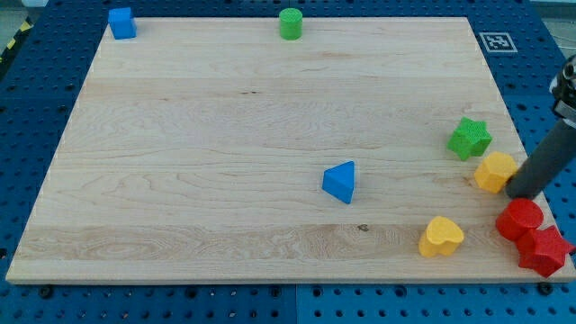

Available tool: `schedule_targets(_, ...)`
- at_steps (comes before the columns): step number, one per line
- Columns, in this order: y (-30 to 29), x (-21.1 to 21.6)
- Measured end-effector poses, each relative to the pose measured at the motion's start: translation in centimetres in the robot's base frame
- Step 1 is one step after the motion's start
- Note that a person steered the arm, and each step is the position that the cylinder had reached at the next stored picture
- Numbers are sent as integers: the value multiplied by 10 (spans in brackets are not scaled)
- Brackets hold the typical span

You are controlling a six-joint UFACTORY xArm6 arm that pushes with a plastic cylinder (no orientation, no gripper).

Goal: Place the yellow hexagon above the green star

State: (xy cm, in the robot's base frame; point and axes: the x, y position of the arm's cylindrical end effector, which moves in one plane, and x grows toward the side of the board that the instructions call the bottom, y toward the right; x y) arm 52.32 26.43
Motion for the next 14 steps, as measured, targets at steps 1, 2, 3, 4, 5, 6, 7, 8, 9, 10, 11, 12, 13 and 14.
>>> schedule_targets(1, 0, -12)
schedule_targets(2, 0, -12)
schedule_targets(3, -9, -32)
schedule_targets(4, -23, -52)
schedule_targets(5, -26, -64)
schedule_targets(6, -27, -69)
schedule_targets(7, -32, -27)
schedule_targets(8, -32, -15)
schedule_targets(9, -32, -14)
schedule_targets(10, -32, -2)
schedule_targets(11, -51, -6)
schedule_targets(12, -78, -20)
schedule_targets(13, -79, -23)
schedule_targets(14, -80, -54)
